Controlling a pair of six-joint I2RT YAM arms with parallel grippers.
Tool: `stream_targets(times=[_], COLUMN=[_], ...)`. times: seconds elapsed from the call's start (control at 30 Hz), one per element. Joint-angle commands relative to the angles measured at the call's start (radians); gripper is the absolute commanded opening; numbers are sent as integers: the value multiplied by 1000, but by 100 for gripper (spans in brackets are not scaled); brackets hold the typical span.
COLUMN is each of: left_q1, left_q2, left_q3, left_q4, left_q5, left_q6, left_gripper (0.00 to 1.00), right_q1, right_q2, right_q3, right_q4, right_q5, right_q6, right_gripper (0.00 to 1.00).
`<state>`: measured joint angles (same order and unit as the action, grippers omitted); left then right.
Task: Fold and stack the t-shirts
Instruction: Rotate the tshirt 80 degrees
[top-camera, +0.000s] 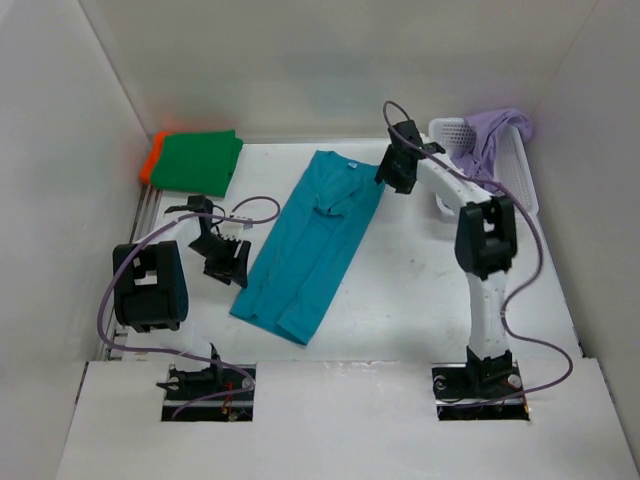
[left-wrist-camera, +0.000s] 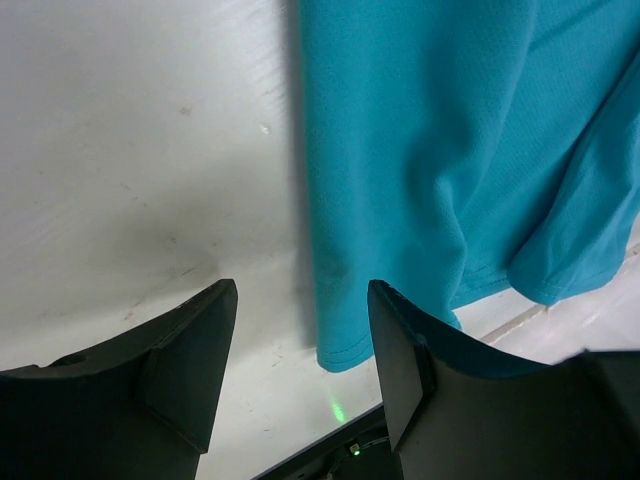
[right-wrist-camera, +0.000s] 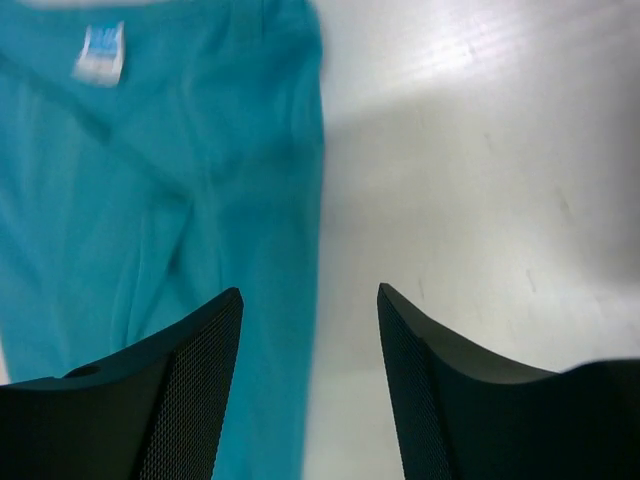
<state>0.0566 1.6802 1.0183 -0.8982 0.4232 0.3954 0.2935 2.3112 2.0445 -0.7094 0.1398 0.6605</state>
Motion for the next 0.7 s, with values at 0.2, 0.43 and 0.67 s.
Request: stream_targets(times=[0.2,0.43,0.67], left_q1=[50,81,102], left_q2=[-79,-213,-312], left_q3=[-47,-130,-150], left_q4=[24,80,102], left_q5=[-35,-23,19], left_q6=[-15,-3,-12], left_gripper=[54,56,59], right_q1=[314,676,810], right_q2=[-737,-809,-747], right_q3=[-826,-1096,-1204], right_q4=[349,381,580], right_q5=[95,53,-17], right_q6=[132,522,764], right_gripper=[60,54,54])
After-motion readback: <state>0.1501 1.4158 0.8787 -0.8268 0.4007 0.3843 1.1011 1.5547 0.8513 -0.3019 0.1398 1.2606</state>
